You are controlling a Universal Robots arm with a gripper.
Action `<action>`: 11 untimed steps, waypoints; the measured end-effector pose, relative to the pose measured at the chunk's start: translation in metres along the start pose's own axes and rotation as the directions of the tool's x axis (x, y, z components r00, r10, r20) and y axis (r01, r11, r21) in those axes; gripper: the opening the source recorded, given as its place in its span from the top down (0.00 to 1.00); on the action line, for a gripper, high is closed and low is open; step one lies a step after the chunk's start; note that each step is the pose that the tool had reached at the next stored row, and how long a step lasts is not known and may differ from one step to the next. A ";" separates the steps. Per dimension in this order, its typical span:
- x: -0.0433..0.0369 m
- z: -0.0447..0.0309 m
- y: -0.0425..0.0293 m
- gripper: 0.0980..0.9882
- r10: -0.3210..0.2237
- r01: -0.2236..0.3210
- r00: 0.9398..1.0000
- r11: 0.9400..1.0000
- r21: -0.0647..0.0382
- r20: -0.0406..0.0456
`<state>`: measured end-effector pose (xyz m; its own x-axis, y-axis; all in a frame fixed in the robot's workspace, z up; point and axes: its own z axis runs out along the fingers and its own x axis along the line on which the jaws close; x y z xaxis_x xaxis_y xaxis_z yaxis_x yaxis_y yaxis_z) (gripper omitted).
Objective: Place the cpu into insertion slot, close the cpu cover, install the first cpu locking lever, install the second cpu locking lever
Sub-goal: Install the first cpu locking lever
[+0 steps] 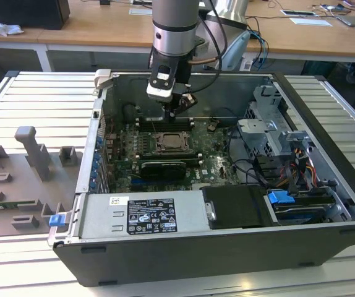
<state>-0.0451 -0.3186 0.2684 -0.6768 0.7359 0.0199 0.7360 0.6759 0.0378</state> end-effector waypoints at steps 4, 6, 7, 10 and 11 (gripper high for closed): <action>0.0001 0.0000 -0.0001 0.99 -0.065 0.065 0.998 0.998 0.001 -0.003; 0.0000 0.0001 0.0000 0.99 -0.092 0.092 0.996 0.996 0.002 -0.004; 0.0001 0.0000 -0.0001 0.99 -0.102 0.102 0.995 0.995 0.002 -0.004; 0.0000 0.0001 -0.0001 0.99 -0.137 0.137 0.991 0.991 0.002 -0.005; 0.0001 0.0001 -0.0001 0.99 -0.160 0.160 0.987 0.987 0.003 -0.006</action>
<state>-0.0452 -0.3186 0.2683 -0.7857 0.6183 0.0200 0.6185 0.7848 0.0379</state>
